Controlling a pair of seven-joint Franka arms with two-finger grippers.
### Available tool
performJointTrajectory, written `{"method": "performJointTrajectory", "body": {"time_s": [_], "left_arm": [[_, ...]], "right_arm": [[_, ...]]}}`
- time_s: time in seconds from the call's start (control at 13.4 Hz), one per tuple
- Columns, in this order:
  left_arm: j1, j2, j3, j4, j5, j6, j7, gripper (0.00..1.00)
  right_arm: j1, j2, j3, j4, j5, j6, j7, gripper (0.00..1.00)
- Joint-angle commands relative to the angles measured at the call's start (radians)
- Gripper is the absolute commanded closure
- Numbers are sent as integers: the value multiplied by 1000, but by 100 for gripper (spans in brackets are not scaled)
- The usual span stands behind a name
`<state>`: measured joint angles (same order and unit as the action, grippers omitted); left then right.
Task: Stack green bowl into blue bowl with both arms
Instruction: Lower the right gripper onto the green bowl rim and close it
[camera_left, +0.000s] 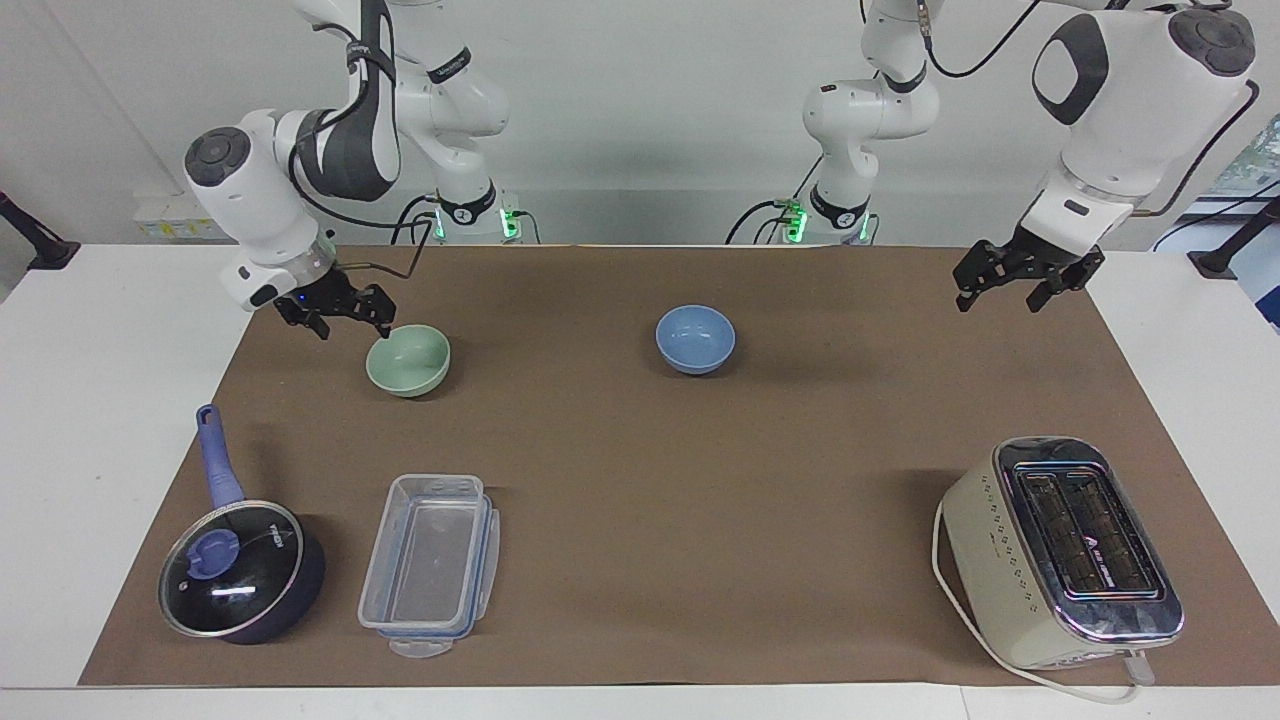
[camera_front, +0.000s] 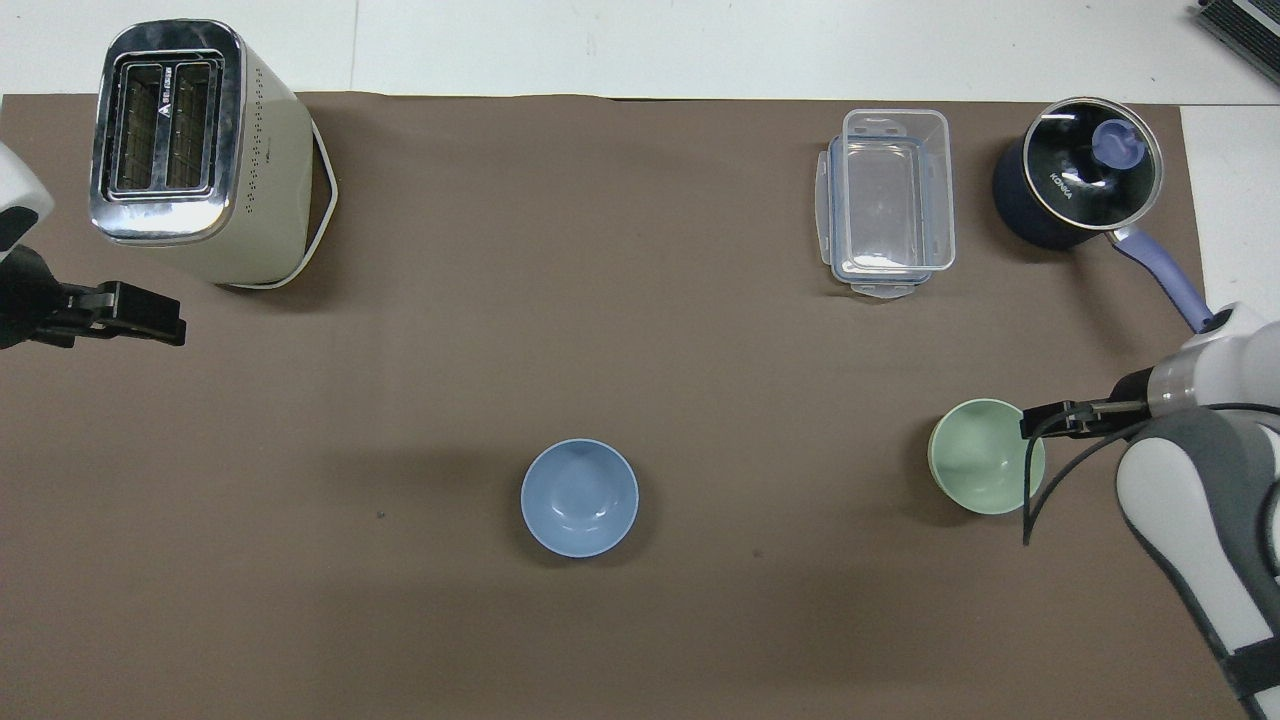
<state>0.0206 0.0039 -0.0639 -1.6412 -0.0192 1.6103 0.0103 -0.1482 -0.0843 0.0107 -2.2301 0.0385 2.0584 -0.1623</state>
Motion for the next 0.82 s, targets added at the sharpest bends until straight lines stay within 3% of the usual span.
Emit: {"method": "performJointTrajectory", "body": {"time_s": [0.0, 0.15, 0.75], "left_arm": [[12, 37, -10, 84, 24, -104, 16, 0], [10, 41, -10, 95, 18, -112, 10, 0], [4, 27, -11, 67, 18, -107, 2, 0]], "right_arm": [[-28, -3, 0, -85, 24, 77, -54, 0], [-56, 44, 0, -106, 24, 167, -117, 0], [-71, 98, 2, -115, 26, 195, -138, 18]]}}
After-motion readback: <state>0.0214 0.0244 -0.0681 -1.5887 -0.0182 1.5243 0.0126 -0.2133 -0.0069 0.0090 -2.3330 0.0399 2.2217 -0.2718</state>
